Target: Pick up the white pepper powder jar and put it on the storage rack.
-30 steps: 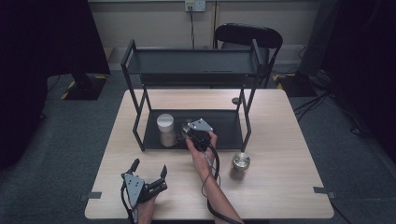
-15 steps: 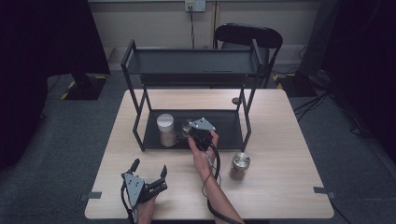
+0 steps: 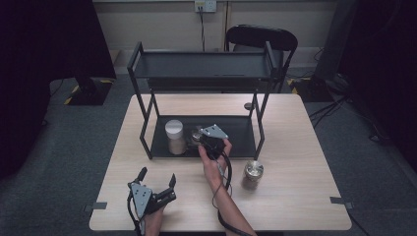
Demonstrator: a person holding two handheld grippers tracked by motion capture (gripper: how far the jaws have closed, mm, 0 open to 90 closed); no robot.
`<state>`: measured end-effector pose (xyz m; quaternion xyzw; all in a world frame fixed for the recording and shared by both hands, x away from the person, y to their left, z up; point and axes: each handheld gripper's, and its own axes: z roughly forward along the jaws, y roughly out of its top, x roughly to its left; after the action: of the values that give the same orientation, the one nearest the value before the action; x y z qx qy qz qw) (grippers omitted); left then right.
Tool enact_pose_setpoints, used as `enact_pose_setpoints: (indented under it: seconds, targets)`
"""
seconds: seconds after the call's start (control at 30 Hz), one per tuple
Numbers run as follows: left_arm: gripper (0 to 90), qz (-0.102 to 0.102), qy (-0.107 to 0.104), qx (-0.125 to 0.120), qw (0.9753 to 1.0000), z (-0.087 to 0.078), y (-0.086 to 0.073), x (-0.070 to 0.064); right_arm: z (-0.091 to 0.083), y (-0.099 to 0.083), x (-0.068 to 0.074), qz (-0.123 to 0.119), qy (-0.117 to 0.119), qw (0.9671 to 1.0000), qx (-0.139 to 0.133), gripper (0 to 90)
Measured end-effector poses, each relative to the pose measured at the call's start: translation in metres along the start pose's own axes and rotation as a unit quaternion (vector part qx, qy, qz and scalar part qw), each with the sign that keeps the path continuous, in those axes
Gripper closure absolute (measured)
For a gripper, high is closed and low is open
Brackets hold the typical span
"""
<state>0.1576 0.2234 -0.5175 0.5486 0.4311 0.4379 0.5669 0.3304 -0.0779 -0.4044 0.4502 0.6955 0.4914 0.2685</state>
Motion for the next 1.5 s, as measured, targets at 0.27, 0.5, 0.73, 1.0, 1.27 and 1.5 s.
enact_pose_setpoints:
  seconds: [0.27, 0.5, 0.73, 1.0, 1.27, 1.5]
  targets:
    - [0.7, 0.000, 0.001, 0.000, 1.0000, 0.000, 0.000, 0.000, -0.002, 0.000, -0.001, 0.002, 0.004, 1.0000, -0.004, 0.8]
    - [0.7, 0.000, 0.001, 0.000, 1.0000, 0.000, 0.000, 0.000, -0.004, -0.001, -0.001, -0.002, 0.008, 0.9999, -0.010, 0.6]
    - [0.7, 0.000, 0.001, 0.000, 1.0000, 0.000, 0.000, 0.000, -0.008, -0.003, -0.002, -0.001, 0.011, 0.9998, -0.014, 0.6]
    - [0.7, -0.001, 0.001, 0.000, 1.0000, 0.000, 0.000, -0.001, -0.012, -0.004, -0.002, -0.003, 0.016, 0.9996, -0.023, 0.6]
    - [0.7, 0.000, 0.001, 0.001, 1.0000, 0.000, 0.000, -0.001, -0.016, -0.004, -0.002, -0.006, 0.021, 0.9993, -0.030, 0.6]
    - [0.7, 0.000, 0.001, 0.001, 1.0000, 0.000, 0.000, -0.001, -0.021, -0.005, -0.001, -0.006, 0.024, 0.9988, -0.041, 0.6]
